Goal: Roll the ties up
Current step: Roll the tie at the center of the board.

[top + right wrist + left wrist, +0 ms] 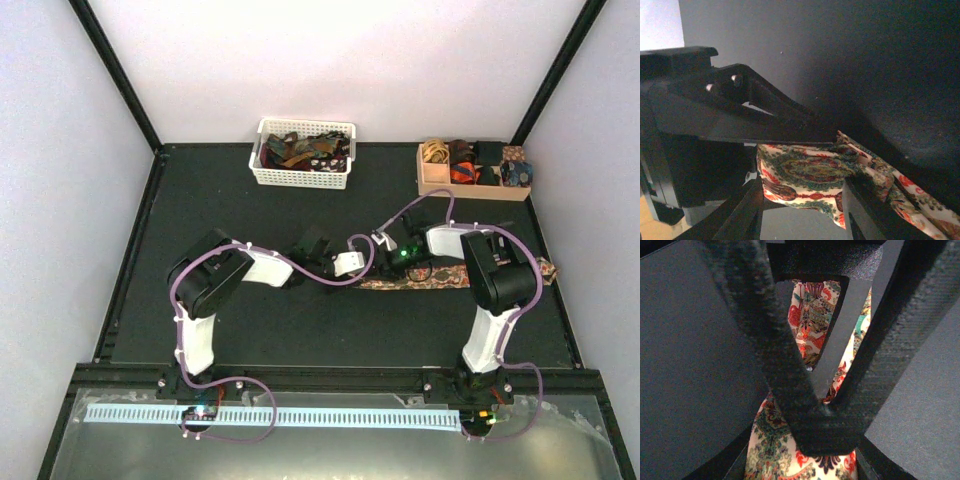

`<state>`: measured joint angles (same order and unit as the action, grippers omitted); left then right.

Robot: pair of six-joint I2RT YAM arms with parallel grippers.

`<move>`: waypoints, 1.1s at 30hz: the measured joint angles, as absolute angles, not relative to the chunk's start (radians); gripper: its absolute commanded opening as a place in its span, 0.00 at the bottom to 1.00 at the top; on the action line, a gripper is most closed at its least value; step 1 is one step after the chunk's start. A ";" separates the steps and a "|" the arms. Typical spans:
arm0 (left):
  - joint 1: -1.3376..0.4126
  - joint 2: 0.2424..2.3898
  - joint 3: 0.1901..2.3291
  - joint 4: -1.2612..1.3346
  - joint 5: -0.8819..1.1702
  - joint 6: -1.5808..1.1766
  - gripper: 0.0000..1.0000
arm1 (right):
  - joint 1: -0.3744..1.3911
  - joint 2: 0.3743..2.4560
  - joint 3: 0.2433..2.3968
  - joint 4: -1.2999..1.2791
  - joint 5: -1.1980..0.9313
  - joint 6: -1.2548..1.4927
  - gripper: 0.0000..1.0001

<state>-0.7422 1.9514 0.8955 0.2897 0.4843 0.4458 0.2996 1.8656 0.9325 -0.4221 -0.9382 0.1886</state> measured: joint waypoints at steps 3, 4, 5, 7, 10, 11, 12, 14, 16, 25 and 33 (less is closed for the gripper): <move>-0.743 1.951 0.898 0.286 0.483 0.447 0.37 | 0.300 1.866 0.937 -0.426 -0.933 0.190 0.48; -0.744 1.951 0.899 0.284 0.482 0.447 0.37 | 0.303 1.866 0.938 -0.426 -0.931 0.190 0.46; -0.744 1.951 0.899 0.283 0.482 0.449 0.37 | 0.304 1.866 0.939 -0.427 -0.929 0.190 0.44; -0.744 1.951 0.900 0.282 0.482 0.450 0.37 | 0.310 1.866 0.941 -0.427 -0.922 0.192 0.32; -0.744 1.951 0.901 0.278 0.482 0.452 0.38 | 0.320 1.877 0.952 -0.427 -0.912 0.191 0.14; -0.744 1.951 0.901 0.278 0.482 0.452 0.39 | 0.323 1.883 0.958 -0.430 -0.910 0.192 0.09; -0.745 1.951 0.901 0.278 0.481 0.452 0.41 | 0.325 1.888 0.962 -0.432 -0.908 0.185 0.04; -0.746 1.951 0.901 0.277 0.477 0.451 0.48 | 0.324 1.893 0.965 -0.439 -0.903 0.174 0.01; -0.746 1.951 0.901 0.282 0.472 0.450 0.64 | 0.318 1.898 0.964 -0.442 -0.902 0.163 0.01; -0.714 1.942 0.744 0.540 0.517 0.359 0.82 | 0.249 1.975 0.936 -0.386 -1.065 0.135 0.01; -0.718 2.069 0.743 0.821 0.573 0.260 0.77 | 0.226 1.991 0.917 -0.360 -1.121 0.128 0.01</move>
